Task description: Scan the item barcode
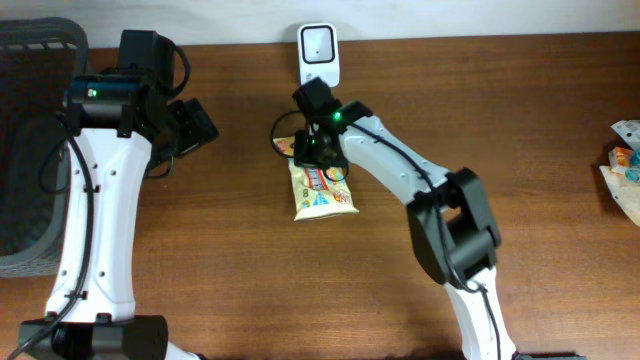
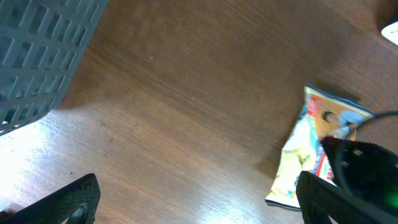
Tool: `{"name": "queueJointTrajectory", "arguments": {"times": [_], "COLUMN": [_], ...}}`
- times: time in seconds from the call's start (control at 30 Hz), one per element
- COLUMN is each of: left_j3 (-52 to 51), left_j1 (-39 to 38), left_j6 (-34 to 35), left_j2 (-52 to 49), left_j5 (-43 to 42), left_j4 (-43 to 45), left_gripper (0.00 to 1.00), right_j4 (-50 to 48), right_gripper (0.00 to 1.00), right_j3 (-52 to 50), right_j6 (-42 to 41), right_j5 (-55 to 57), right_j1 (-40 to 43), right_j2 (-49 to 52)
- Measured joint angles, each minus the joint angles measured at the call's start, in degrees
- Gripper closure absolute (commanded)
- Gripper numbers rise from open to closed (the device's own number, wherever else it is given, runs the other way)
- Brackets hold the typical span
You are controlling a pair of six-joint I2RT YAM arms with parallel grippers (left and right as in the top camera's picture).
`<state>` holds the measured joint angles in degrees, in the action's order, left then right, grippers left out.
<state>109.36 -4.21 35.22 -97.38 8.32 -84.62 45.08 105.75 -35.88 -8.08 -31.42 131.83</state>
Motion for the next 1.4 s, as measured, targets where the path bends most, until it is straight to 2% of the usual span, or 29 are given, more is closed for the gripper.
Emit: {"name": "queueJointTrajectory", "arguments": {"times": [0.17,0.27,0.47,0.6,0.67,0.77,1.0,1.13,1.23,1.4], "left_j3": [-0.02,0.0,-0.02,0.0,-0.02,-0.02,-0.02,0.0,0.0,-0.02], "left_j1": [0.0,0.0,0.0,0.0,0.0,0.0,0.0,0.0,0.0,0.0], "left_j6": [0.0,0.0,0.0,0.0,0.0,0.0,0.0,0.0,0.0,0.0], "left_j2": [0.0,0.0,0.0,0.0,0.0,0.0,0.0,0.0,0.0,0.0], "left_j5": [0.0,0.0,0.0,0.0,0.0,0.0,0.0,0.0,0.0,0.0], "left_j4": [0.0,0.0,0.0,0.0,0.0,0.0,-0.02,0.0,0.0,0.02], "left_gripper": [0.01,0.01,0.01,0.01,0.01,0.01,0.01,0.01,0.01,0.01], "right_j4": [2.05,4.33,18.56,28.81,31.87,30.97,16.57,20.35,25.0,28.89], "right_gripper": [0.96,0.96,0.96,0.96,0.96,0.96,0.96,0.96,0.96,0.96], "right_j3": [1.2,1.7,8.76,17.14,18.03,15.34,-4.59,-7.13,-6.75,-2.4], "right_j6": [-0.13,2.47,9.14,10.86,11.02,10.25,4.55,4.15,4.61,12.04], "right_j5": [-0.81,-2.75,-4.31,-4.72,-4.87,-4.94,-7.78,-6.69,-1.16,6.08], "right_j1": [-0.02,-0.02,0.09,0.09,0.0,-0.72,-4.28,-3.74,-1.7,5.4], "right_j2": [1.33,1.33,1.29,-0.87,-2.54,-3.72,-3.19,-3.21,-3.21,-3.19]}}
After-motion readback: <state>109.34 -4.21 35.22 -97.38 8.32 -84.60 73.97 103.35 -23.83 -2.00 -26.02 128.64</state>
